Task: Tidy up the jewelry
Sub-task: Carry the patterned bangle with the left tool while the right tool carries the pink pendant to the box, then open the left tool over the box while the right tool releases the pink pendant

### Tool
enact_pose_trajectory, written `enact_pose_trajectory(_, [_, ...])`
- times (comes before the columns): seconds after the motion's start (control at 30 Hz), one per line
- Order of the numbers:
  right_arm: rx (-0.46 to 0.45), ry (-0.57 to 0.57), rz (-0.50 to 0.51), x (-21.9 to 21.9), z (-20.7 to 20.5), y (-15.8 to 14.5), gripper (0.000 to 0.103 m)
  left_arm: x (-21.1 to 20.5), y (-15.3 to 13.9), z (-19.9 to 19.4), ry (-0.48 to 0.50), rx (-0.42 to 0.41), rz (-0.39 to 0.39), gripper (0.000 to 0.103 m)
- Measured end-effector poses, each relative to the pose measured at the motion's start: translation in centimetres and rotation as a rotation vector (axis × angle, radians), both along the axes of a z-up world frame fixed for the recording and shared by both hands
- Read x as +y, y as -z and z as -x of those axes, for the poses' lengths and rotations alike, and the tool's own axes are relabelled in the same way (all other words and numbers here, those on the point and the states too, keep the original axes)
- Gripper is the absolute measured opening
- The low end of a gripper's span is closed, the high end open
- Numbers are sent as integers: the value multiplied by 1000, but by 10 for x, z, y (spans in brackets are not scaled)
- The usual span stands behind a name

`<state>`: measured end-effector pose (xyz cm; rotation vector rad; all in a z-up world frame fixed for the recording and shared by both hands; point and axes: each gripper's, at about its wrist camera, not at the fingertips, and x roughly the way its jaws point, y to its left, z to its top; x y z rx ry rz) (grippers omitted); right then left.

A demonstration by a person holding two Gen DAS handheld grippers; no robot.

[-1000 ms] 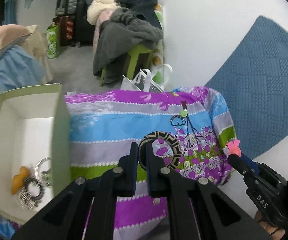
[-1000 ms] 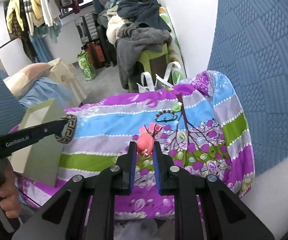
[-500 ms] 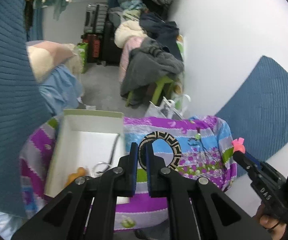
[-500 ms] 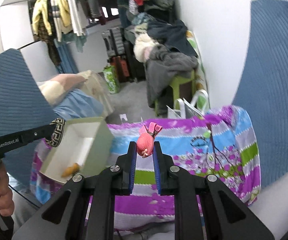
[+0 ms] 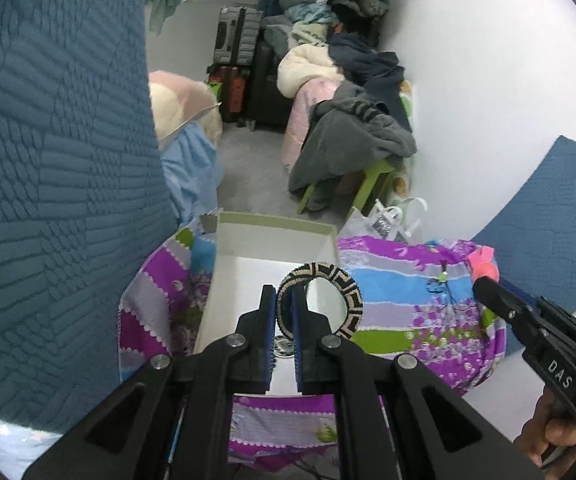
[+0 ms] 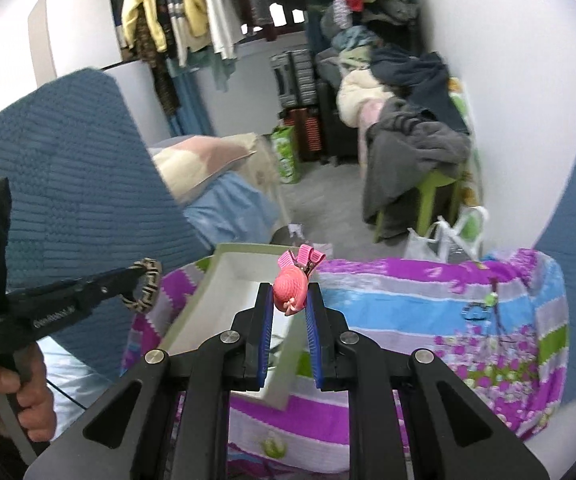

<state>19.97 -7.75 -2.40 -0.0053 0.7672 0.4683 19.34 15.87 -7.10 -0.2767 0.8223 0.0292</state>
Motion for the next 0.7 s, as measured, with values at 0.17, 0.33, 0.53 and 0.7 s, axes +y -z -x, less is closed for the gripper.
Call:
enact_pose_trajectory(0.17, [83, -78, 7, 38, -14, 36, 14, 15, 55, -28, -35, 91, 15, 6])
enact_pose_trajectory(0.33, [185, -160, 48, 68, -29, 82, 14, 28, 102, -47, -63, 200, 75, 6])
enact_pose_trajectory(0.53, [312, -191, 109, 74, -39, 117, 14, 27, 123, -59, -63, 285, 62, 6])
enact_pose_trajectory(0.7, [384, -211, 96, 76, -33, 130, 14, 25, 128, -64, -76, 291, 50, 6])
